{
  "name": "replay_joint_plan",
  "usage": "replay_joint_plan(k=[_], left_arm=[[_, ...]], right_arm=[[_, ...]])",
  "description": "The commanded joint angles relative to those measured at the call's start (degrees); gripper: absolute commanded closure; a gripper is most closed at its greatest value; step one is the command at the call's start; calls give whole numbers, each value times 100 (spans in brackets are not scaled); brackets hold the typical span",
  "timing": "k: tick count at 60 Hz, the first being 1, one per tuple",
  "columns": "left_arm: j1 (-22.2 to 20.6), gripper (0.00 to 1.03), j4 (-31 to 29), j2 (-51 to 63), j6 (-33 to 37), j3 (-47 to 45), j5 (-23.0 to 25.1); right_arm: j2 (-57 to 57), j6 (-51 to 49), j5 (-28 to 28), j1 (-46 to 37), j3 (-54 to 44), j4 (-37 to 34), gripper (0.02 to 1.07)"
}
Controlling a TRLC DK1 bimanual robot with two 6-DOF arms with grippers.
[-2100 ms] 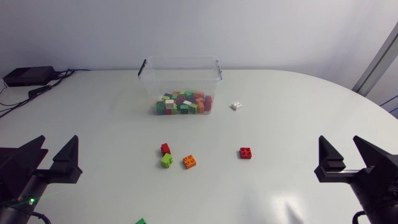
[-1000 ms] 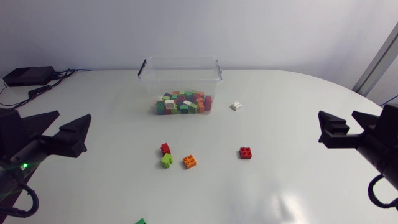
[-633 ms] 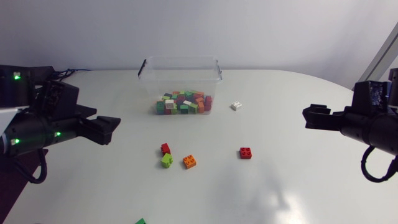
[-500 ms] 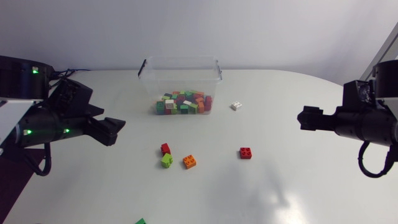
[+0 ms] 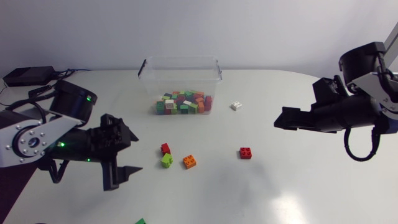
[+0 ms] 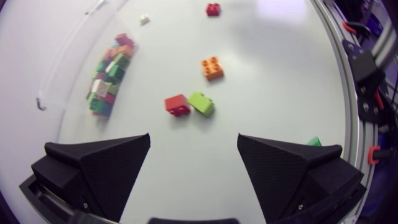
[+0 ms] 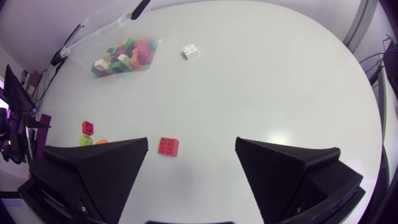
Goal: Place the duplo bricks in the container
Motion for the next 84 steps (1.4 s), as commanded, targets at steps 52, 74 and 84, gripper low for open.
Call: replay_joint_plan(k=[52,74,84], left_arm=[[-1401,9,-1967,811,3730,-471,554],[-1463,25,-1967,1409,3906,-260,651],[-1437,40,-1871,1558,3915,-137,757]], right_arm=[[1273,-754,-54,695,742,-466,6],[1273,-807,-62,818,619,-457,6],[1221,-842,-89,853,513,-449,6]])
